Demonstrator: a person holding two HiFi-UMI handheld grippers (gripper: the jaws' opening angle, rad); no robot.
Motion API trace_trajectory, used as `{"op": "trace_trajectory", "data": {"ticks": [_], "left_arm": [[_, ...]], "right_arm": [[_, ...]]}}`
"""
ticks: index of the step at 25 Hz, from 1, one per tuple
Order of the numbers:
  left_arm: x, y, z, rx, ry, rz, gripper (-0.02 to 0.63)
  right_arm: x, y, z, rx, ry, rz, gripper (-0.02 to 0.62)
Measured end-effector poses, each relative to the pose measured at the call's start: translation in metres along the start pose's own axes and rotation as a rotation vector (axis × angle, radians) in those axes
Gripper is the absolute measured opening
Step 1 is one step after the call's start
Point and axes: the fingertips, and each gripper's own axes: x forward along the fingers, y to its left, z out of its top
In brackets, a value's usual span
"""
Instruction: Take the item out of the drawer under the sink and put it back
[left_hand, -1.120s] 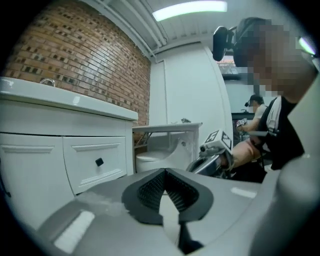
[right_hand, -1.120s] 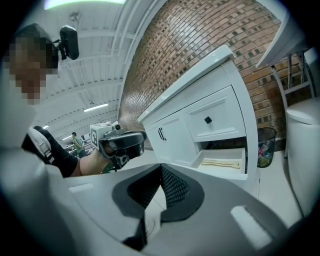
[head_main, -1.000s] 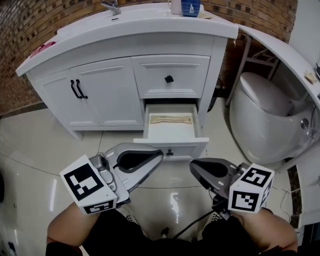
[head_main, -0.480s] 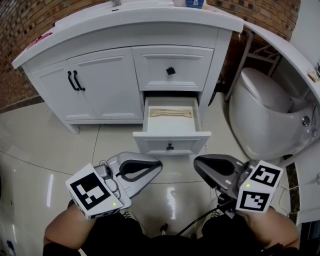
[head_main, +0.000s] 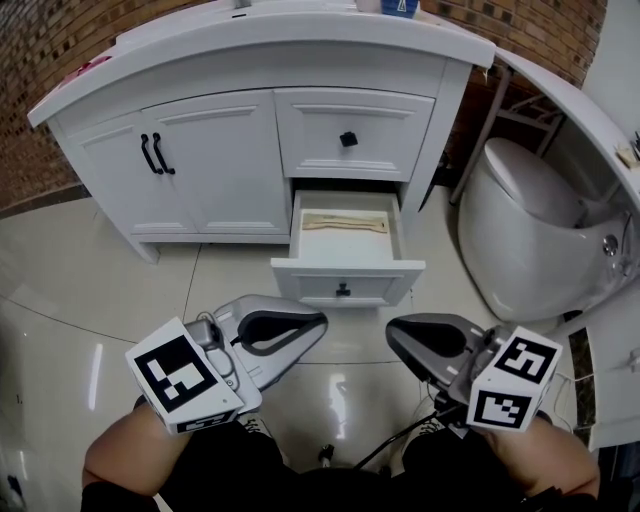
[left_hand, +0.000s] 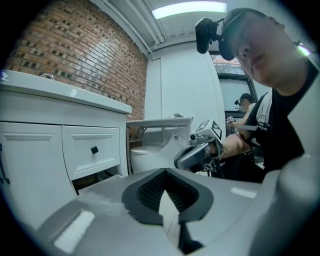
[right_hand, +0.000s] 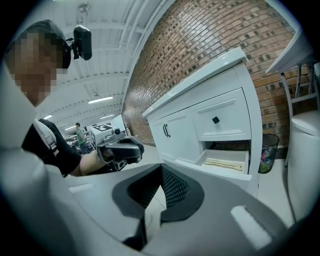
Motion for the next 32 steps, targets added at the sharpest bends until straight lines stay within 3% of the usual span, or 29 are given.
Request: {"op": "trace_trajectory", "data": {"ticks": [7, 14, 32], "left_arm": [[-0.002, -0.013, -0.01, -0.055, 0.019, 0.009, 0.006], [-0.013, -0.008, -0.007, -0.054, -0.005, 0.055, 0.006], [-0.005, -0.007, -0.007, -0.036, 0.003, 0.052, 0.006]], "right_arm": [[-0.007, 0.006, -0.002, -0.038, 0.01, -0.03, 0.003], [-0.014, 0.012, 0.0, -0.072, -0.002, -0.054, 0.003], [-0.012, 0.013, -0.001, -0.095, 0.011, -0.052, 0.003]]}}
